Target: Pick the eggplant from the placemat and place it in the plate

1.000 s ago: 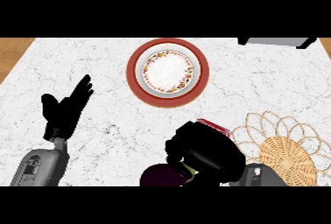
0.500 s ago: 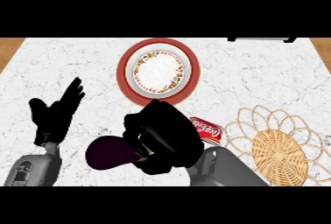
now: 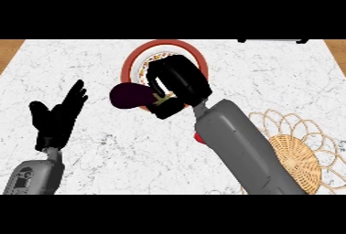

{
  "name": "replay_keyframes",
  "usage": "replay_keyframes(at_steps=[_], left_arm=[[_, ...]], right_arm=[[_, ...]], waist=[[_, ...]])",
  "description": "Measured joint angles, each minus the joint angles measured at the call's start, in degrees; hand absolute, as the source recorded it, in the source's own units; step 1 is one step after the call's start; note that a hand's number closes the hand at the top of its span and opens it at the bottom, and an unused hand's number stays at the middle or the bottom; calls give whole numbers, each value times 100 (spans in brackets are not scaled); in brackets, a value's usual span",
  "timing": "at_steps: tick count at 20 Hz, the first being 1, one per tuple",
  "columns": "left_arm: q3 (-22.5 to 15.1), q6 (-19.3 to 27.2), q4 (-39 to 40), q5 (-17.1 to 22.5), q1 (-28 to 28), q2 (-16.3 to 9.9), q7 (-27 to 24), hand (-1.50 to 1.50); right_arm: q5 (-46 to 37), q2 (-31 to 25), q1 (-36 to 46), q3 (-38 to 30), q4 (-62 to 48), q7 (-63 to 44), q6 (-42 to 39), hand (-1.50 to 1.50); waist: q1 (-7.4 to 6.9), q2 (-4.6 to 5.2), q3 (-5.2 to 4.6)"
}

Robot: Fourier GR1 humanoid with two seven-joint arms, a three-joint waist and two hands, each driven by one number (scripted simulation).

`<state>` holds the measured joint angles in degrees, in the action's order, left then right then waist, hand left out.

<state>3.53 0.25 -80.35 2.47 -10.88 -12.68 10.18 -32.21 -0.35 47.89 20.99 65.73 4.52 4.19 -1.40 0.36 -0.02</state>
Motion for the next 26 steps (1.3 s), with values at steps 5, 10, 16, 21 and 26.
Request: replay_keyframes(at_steps=[5, 10, 16, 21, 26], left_arm=[[-58, 49, -117, -80, -23, 58, 71, 0], [-123, 61, -142, -130, 24, 138, 18, 0], [-109, 32, -55, -128, -127, 145, 24, 0], [-112, 11, 9, -151, -152, 156, -21, 0], [-62, 25, 21, -141, -142, 152, -51, 0]], right_arm=[[35, 21, 901, -457, -1638, 590, 327, 150], [-234, -155, 1358, -541, -2969, 1198, 258, 150], [-36, -117, 1848, -850, -4193, 1619, -392, -150], [142, -209, 2082, -1171, -4637, 2511, -428, -150], [739, -189, 2150, -1732, -4550, 3480, -767, -150]], waist=[[-46, 17, 0], [-98, 45, 0], [-181, 92, 1], [-189, 98, 3], [-145, 79, 7]])
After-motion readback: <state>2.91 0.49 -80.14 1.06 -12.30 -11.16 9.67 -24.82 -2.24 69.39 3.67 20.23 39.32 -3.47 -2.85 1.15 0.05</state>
